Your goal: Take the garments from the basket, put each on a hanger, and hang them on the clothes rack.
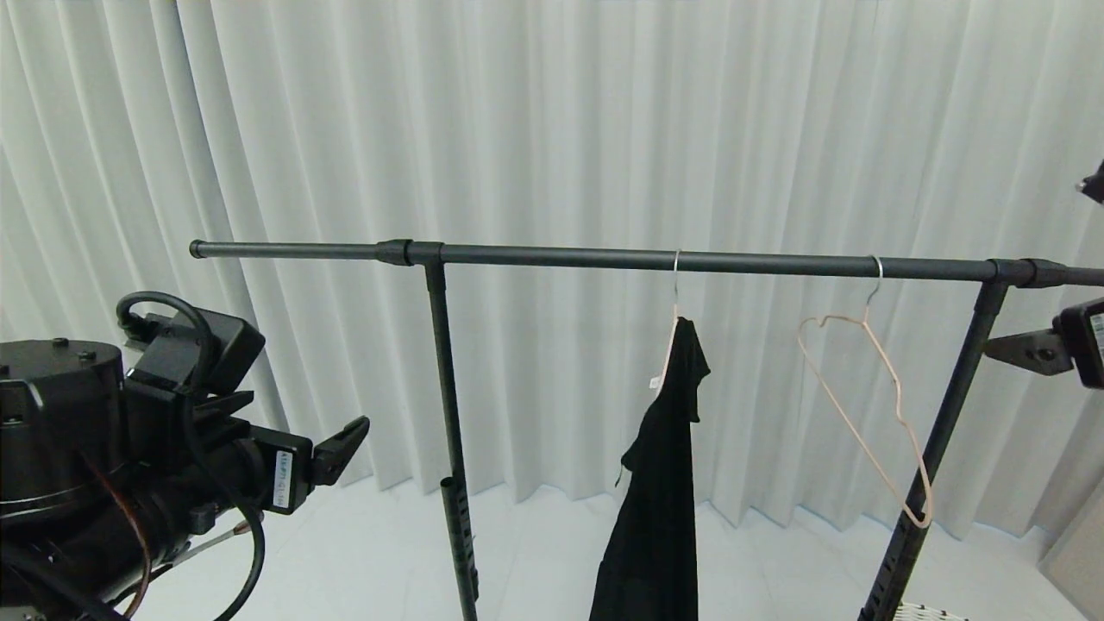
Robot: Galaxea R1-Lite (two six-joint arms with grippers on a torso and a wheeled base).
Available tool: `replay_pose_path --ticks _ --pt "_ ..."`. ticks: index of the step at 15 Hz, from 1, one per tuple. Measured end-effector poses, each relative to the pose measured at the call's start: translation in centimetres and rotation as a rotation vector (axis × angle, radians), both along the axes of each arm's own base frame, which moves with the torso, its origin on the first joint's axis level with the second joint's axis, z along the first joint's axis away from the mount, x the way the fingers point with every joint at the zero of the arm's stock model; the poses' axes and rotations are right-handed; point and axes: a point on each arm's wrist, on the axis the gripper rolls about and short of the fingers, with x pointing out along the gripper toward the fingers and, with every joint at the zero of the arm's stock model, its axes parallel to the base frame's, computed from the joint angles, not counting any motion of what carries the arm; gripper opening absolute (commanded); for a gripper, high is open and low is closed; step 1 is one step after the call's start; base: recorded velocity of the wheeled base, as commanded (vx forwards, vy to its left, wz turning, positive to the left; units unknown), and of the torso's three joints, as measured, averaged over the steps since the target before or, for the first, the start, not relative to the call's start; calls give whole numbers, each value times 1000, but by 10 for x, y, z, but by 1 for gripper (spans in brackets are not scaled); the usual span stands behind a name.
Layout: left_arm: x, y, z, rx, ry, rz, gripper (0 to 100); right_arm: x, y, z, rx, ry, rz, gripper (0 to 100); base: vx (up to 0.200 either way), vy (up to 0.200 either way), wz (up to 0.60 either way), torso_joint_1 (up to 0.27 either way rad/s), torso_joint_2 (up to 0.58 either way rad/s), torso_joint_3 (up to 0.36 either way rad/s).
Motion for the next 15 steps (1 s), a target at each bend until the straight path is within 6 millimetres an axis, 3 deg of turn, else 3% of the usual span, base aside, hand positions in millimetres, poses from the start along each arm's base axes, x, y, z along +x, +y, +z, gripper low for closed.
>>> replay_pose_path --ticks 5,15 --pt "-2 8 3 -4 -18 37 100 -8 -20 -12 -103 -139 -35 100 0 0 0 0 0 0" --pt "-3 11 3 -5 -20 52 100 -17 -29 -21 -131 -146 -66 100 -200 -200 0 4 4 1"
